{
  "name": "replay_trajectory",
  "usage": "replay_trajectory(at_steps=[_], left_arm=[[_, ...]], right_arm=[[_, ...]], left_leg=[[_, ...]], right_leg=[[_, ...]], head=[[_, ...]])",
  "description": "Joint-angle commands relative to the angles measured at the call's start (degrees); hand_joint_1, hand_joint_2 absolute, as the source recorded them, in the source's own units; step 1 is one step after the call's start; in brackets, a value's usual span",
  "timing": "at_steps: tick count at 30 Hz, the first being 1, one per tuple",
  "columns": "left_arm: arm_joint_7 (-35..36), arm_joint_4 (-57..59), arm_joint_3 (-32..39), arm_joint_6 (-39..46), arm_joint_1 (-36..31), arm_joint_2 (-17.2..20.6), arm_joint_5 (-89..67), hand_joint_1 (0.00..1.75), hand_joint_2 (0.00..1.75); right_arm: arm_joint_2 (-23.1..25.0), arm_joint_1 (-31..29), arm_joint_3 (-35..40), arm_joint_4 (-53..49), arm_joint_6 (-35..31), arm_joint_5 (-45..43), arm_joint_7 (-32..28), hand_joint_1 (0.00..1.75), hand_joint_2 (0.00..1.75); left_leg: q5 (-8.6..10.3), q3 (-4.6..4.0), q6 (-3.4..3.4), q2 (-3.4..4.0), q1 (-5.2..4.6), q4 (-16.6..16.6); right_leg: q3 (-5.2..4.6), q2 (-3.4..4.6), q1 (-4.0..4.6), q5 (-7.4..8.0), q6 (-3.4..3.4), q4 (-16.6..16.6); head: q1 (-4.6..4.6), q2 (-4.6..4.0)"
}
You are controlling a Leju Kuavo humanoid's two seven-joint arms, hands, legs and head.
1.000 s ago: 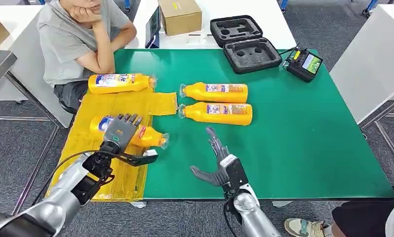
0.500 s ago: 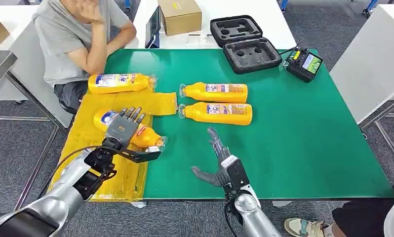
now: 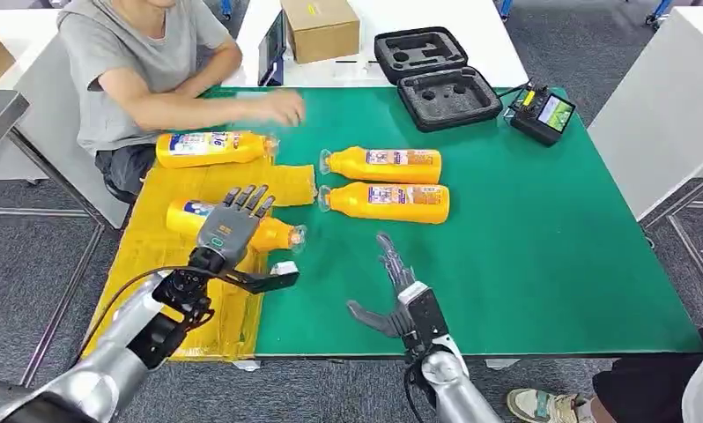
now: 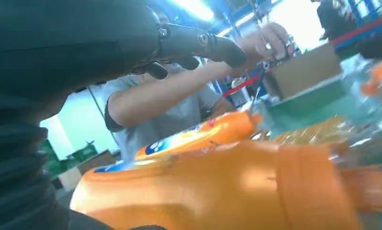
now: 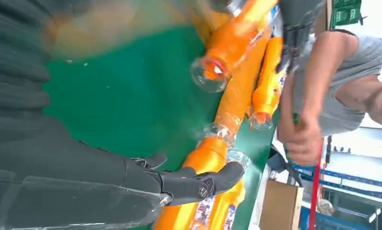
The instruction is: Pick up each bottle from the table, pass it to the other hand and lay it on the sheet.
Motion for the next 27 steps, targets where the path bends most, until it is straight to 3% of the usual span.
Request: replay_trajectory(at_steps=[1, 3, 6, 9, 18, 23, 27], left_arm=[[1.3, -23.8, 1.1, -3.8, 10.6, 6.9, 0.7, 0.00, 1.75], [1.3, -23.8, 1.1, -3.8, 10.6, 6.9, 0.7, 0.00, 1.75], [2.0, -29.2, 2.0, -3.4, 16.0, 8.4, -0.3, 0.00, 1.75], [3.4, -35.4, 3.5, -4.0, 21.6, 9.7, -2.8, 0.00, 1.75], [2.6, -35.7, 4.5, -3.6, 20.8, 9.9, -2.4, 0.00, 1.75], [-6.4, -33.5, 5.1, 0.4, 18.5, 8.7, 10.2, 0.00, 1.75], [-7.2, -33.4, 5.3, 0.5, 18.4, 8.7, 11.5, 0.00, 1.75]], right_arm=[[-0.4, -1.0, -2.1, 1.5, 0.2, 0.1, 0.1, 0.00, 1.75], [-0.4, -1.0, -2.1, 1.5, 0.2, 0.1, 0.1, 0.00, 1.75], [-0.5, -0.6, -1.7, 1.3, 0.2, 0.5, 0.1, 0.00, 1.75], [-0.7, -0.5, -1.4, 1.1, -0.2, 0.6, 0.1, 0.00, 1.75], [-0.7, -0.7, -1.7, 1.7, -0.4, 0.6, 0.1, 0.00, 1.75], [-0.7, 0.7, -1.3, -1.1, -0.5, 1.0, 0.1, 0.00, 1.75], [-0.7, 0.8, -1.3, -1.3, -0.4, 1.0, 0.1, 0.00, 1.75]], left_leg=[[-0.10, 0.15, -0.09, 0.13, 0.03, 0.0], [-0.16, 0.23, -0.14, 0.10, 0.09, 0.0], [-0.17, 0.30, -0.16, -0.04, 0.12, 0.0], [-0.19, 0.30, -0.10, 0.34, 0.04, -0.1], [-0.13, 0.20, -0.13, 0.05, 0.09, 0.0], [-0.09, 0.19, -0.14, -0.07, 0.11, 0.0], [-0.10, 0.20, -0.13, -0.06, 0.09, 0.0]], right_leg=[[0.09, 0.19, 0.02, -0.03, -0.06, 0.0], [0.16, 0.19, 0.09, -0.09, -0.11, 0.0], [0.29, 0.03, 0.15, -0.15, -0.13, 0.0], [0.20, 0.38, 0.06, -0.07, -0.08, -0.1], [0.17, 0.12, 0.10, -0.11, -0.10, 0.0], [0.18, 0.01, 0.11, -0.11, -0.11, 0.0], [0.19, 0.02, 0.10, -0.12, -0.10, 0.0]], head=[[0.00, 0.00], [-0.04, 0.00], [0.00, 0.00], [-0.02, 0.00], [0.00, 0.00], [0.00, 0.00], [-0.02, 0.00]])
